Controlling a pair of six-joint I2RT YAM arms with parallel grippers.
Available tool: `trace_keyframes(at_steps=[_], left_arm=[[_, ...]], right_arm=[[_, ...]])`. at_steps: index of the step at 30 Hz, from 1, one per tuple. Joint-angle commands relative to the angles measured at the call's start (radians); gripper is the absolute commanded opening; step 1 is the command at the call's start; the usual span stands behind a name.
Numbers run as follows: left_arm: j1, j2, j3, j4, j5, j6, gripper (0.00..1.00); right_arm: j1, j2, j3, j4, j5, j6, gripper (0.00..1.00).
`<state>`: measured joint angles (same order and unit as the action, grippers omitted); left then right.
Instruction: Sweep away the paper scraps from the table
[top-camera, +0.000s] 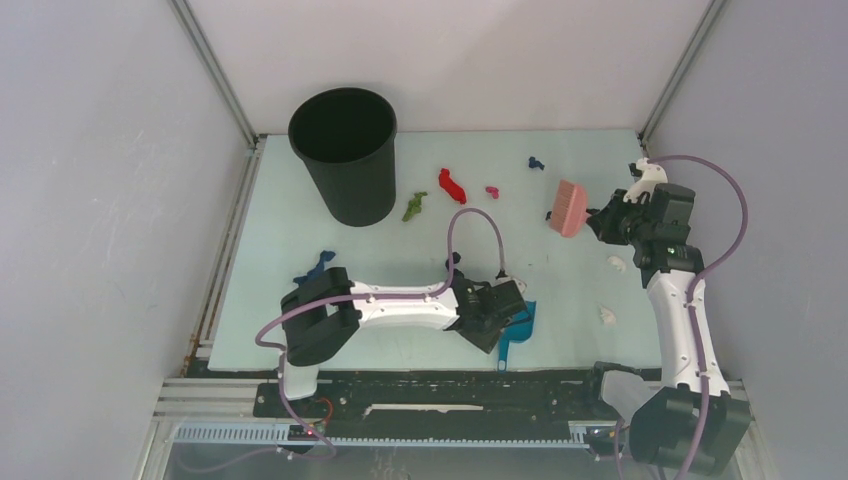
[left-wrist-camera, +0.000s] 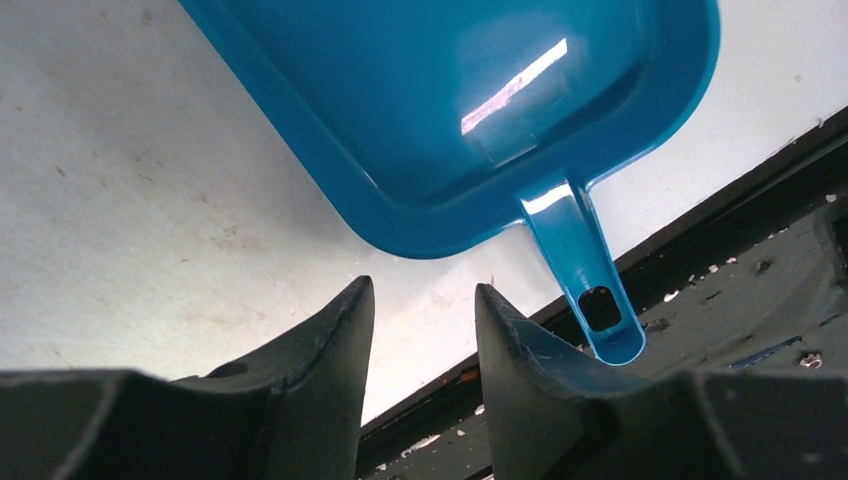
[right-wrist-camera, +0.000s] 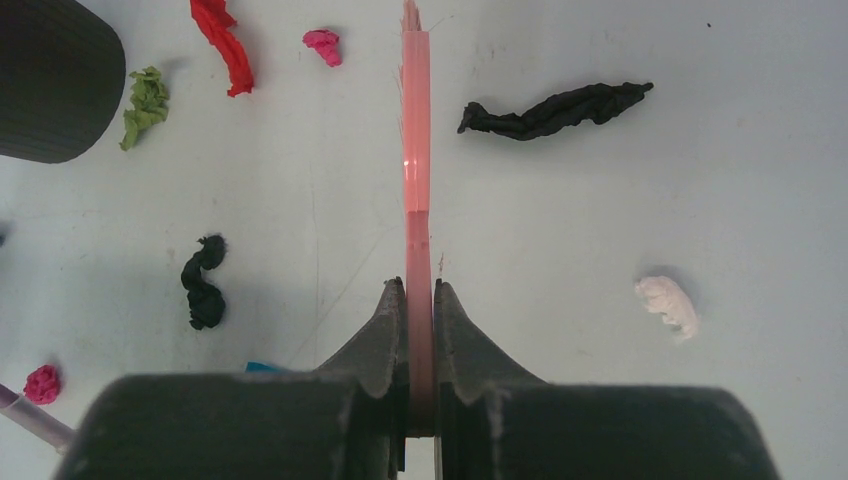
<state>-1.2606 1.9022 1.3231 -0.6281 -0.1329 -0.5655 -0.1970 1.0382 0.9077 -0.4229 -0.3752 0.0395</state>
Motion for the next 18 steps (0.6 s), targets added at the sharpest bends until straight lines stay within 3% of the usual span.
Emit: trace_keyframes(at_steps=[1,13,18], left_arm=[[0.015,0.008,0.064,0.021,-0.059,0.041,0.48],[0.151,0.019,0.157,0.068,-0.109,0.089,0.51],[0.152,-0.04,0.055,0.082,-0.078,0.059,0.52]], right_arm=[[0.004,-0.021,0.002,0.036,-0.005,-0.015,0.0],[-0.005,-0.014,0.003,0.033,-0.024,-0.014,0.0],[-0.016,-0.015,0.002,0.029,-0.041,-0.015,0.0]])
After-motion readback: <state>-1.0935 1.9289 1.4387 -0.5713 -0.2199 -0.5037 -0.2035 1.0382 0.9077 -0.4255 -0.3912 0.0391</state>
